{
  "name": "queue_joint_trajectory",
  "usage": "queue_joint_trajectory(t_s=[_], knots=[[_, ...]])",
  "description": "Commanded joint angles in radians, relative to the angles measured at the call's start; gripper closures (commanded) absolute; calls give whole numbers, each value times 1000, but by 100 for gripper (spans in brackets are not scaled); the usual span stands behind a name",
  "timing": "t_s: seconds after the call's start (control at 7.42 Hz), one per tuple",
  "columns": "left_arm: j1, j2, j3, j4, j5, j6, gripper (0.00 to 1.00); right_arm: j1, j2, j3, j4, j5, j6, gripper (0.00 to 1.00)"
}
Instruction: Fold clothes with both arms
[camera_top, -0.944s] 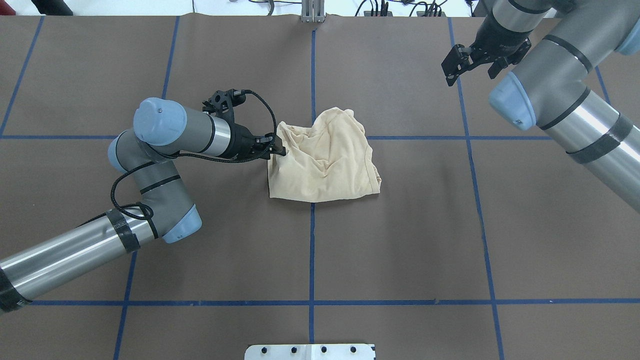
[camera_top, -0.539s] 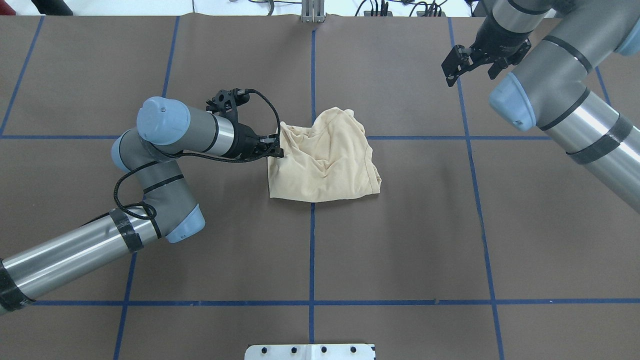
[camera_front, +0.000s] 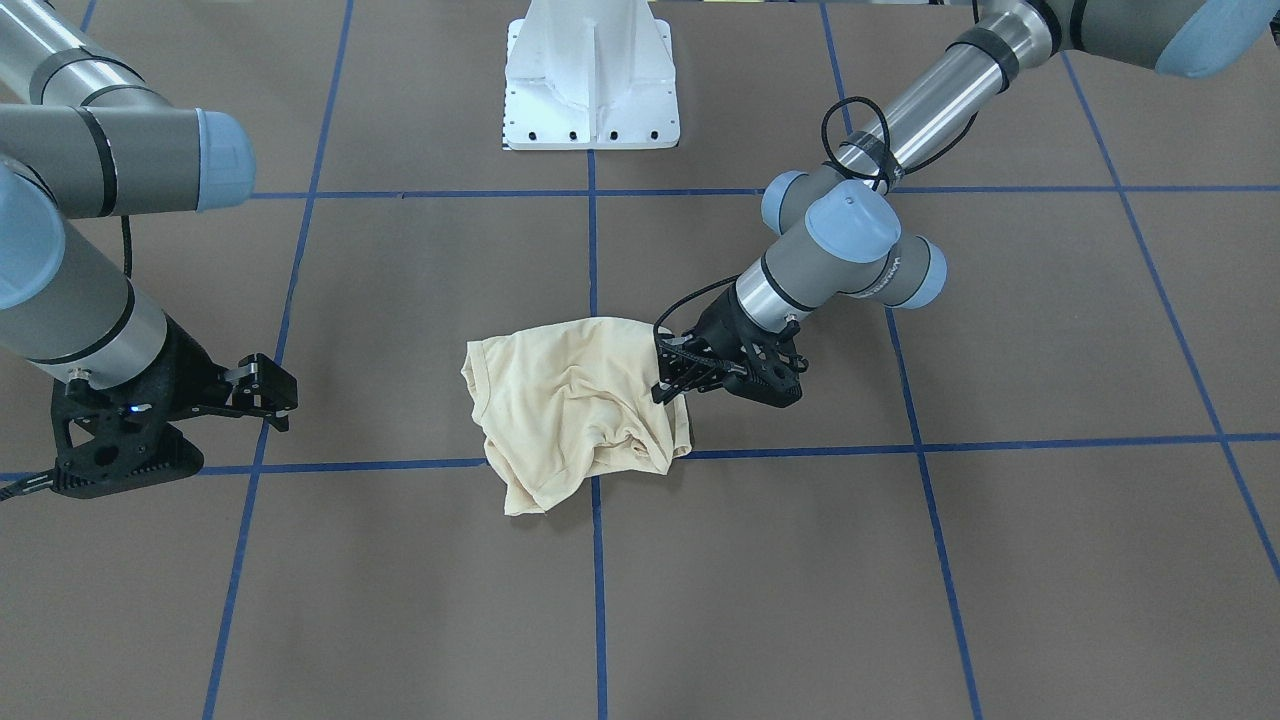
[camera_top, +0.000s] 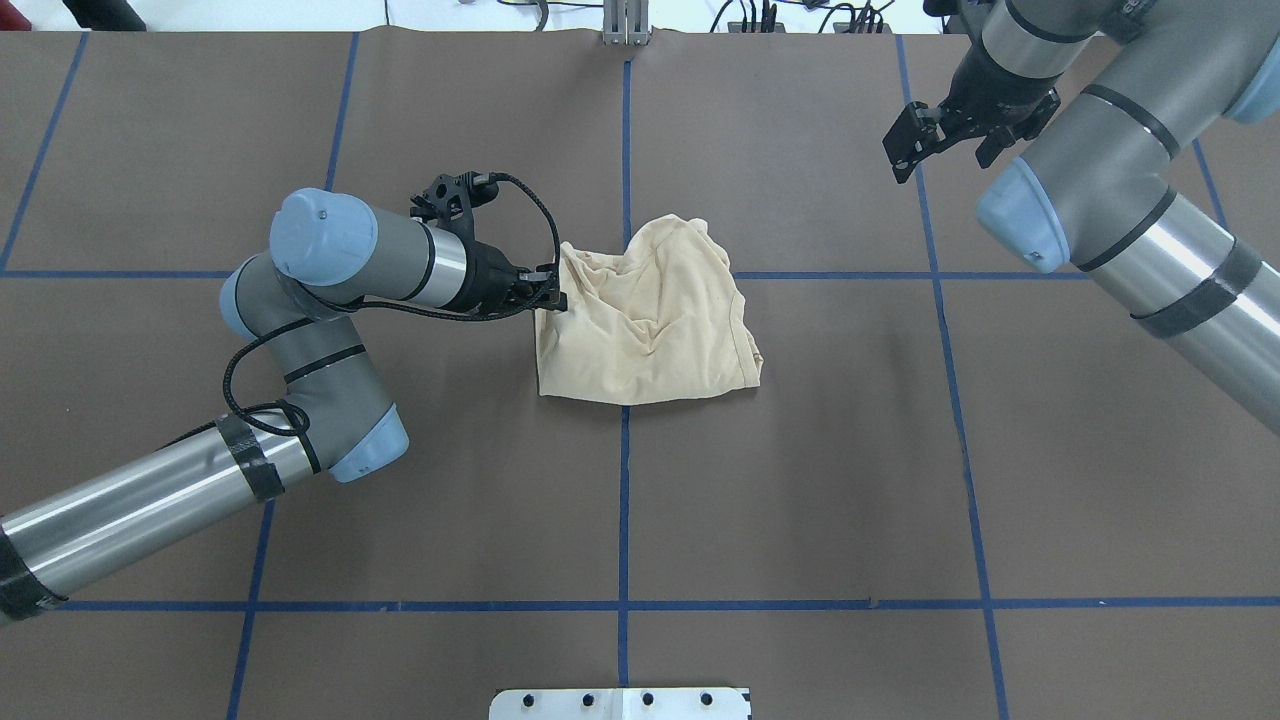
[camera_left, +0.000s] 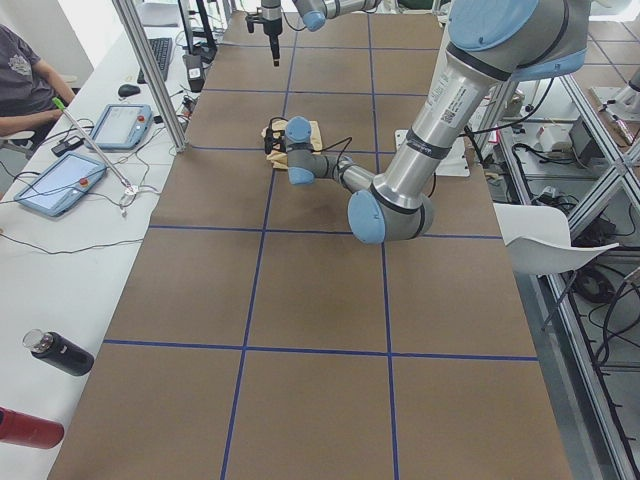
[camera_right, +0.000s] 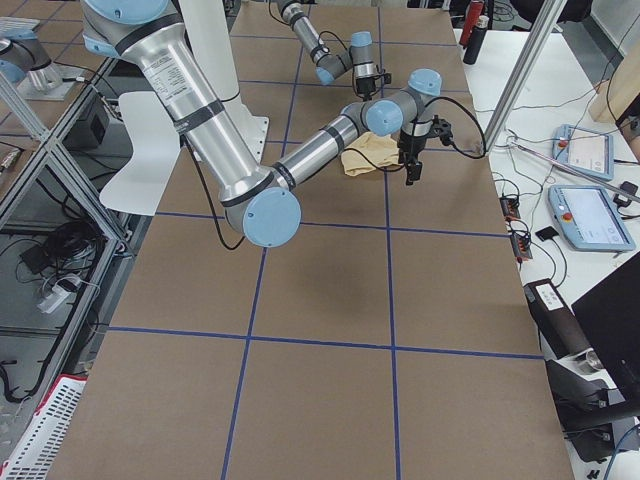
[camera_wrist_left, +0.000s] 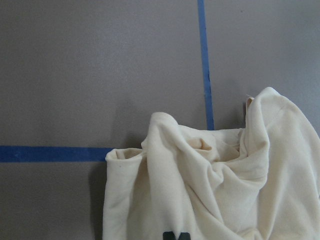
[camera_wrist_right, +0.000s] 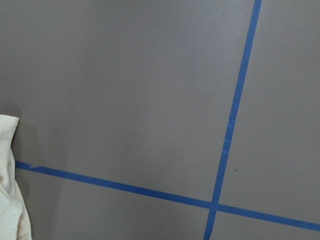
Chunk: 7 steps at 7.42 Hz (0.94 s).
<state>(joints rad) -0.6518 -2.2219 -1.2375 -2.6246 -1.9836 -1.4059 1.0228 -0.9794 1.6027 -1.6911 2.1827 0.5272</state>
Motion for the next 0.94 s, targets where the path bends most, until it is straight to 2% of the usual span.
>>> queue_joint_trajectory(t_s=[0.0,0.4,0.54,0.67,0.81], knots=[[-63,45,-17,15,-15,4,100,-1,-2,-1,2,-1,1,1],[-74,85,-13,17,-17,2,100,-15,-4,-1,2,-4,11,1],[-74,84,-16,56,-15,2,90,-15,-5,-1,2,-4,11,1],[-92,84,-17,69,-18,7,13,-13,-7,-3,4,-3,5,1],[-133,88,-33,78,-30,11,1,-10,-7,-1,2,-3,2,1]])
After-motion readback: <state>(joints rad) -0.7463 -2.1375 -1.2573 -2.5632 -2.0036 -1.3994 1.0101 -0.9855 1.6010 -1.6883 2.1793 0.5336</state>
